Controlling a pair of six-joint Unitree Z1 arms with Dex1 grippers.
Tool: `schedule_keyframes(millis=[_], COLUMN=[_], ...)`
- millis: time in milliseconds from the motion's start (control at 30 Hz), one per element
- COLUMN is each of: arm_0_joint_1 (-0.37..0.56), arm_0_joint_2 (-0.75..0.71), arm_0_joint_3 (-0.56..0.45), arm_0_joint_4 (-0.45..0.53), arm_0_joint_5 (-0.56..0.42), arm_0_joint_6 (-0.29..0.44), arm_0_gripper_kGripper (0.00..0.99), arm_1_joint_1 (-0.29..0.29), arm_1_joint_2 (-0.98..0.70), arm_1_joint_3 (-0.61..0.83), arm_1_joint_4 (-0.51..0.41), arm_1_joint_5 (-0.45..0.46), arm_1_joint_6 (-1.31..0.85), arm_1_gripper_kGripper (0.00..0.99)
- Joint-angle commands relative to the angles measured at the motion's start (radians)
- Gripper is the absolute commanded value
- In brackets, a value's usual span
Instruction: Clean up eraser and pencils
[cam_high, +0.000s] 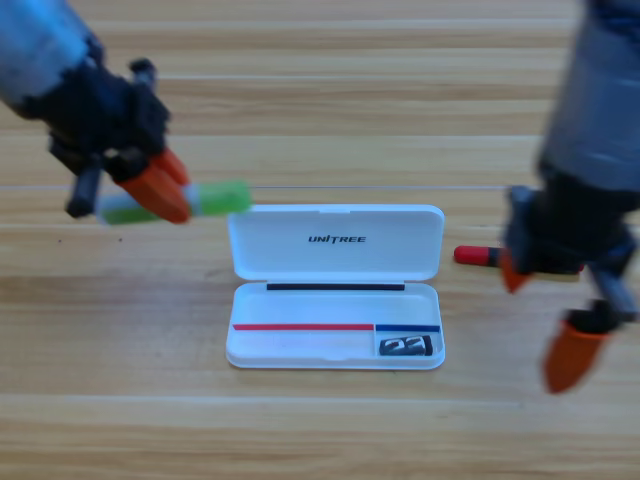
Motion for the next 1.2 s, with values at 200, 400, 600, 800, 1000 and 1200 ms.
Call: schedule_keyframes(millis=[200, 400, 600, 800, 1000, 1200], arm_0_joint_1=[-0.156, -0.167, -0.167, -0.167, -0.176, -0.194], arm_0_joint_2=[0.193, 0.287, 0.353, 0.383, 0.391, 0.396], arm_0_joint_3=[-0.003, -0.01, -0.019, -0.019, -0.026, -0.045], arm_0_joint_4=[-0.073, -0.115, -0.142, -0.155, -0.158, -0.16], arm_0_joint_5=[-0.008, 0.013, 0.024, 0.025, 0.027, 0.024], arm_0_joint_6=[0.001, 0.019, 0.019, 0.018, 0.01, 0.001], arm_0_gripper_kGripper=[0.0, 0.0, 0.0, 0.0, 0.0, 0.0], arm_1_joint_1=[-0.244, -0.279, -0.297, -0.322, -0.34, -0.348], arm_1_joint_2=[-0.019, 0.136, 0.27, 0.356, 0.383, 0.428], arm_1_joint_3=[0.162, 0.063, -0.042, -0.082, -0.095, -0.111], arm_1_joint_4=[-0.025, -0.103, -0.107, -0.141, -0.195, -0.253], arm_1_joint_5=[-0.022, -0.029, -0.046, -0.112, -0.126, -0.137], arm_1_joint_6=[-0.159, -0.164, -0.271, -0.351, -0.371, -0.388], arm_1_gripper_kGripper=[0.99, 0.99, 0.99, 0.99, 0.99, 0.986])
